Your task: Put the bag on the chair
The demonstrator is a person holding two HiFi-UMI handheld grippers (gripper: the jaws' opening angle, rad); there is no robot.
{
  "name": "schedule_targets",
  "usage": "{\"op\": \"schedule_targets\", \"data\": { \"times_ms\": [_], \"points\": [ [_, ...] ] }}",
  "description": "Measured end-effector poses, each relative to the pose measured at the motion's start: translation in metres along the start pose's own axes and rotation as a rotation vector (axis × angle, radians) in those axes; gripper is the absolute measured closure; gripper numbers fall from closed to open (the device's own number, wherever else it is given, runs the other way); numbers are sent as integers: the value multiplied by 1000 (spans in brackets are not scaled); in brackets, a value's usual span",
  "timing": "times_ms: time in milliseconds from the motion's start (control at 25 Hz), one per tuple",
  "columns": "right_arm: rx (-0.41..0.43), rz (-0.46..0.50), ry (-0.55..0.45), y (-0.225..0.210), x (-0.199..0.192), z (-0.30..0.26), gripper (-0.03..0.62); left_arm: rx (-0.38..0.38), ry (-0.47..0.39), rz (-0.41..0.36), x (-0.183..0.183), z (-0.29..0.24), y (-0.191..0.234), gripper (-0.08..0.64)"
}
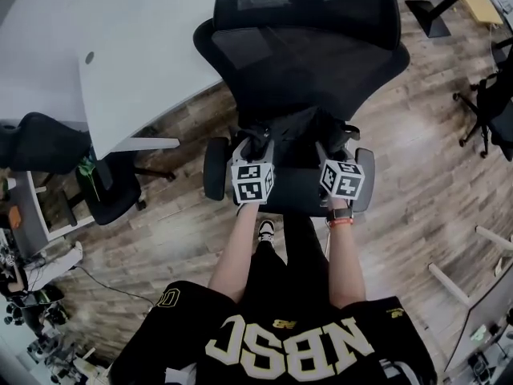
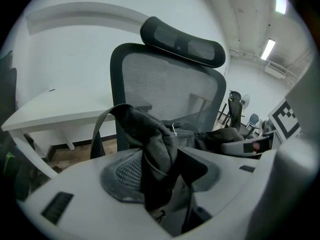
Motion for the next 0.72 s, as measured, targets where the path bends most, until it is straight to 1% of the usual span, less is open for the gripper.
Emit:
{"op": "schedule_targets", "data": {
  "times_ms": [120, 440, 600, 720],
  "points": [
    [-10, -17, 31, -3, -10, -17, 405, 0, 47, 16, -19, -14, 9, 348],
    [-31, -77, 136, -23, -57, -59, 410, 13, 180, 64, -73, -46, 30, 342],
    [-37, -90, 189, -34, -82, -77, 419, 30, 228, 92, -98, -62, 42, 336],
    [-43, -91, 213, -43, -96, -89, 419, 41, 251, 97, -114, -74, 47, 331]
  ]
}}
Point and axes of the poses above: the fingertips, and each gripper's own axes: z backward along the fingers, y to its left, x out of its top, the point moved 1 cm from there along z, backward along the fingers, and after that the axes turned 3 degrees about -z, right-handed, at the moved point
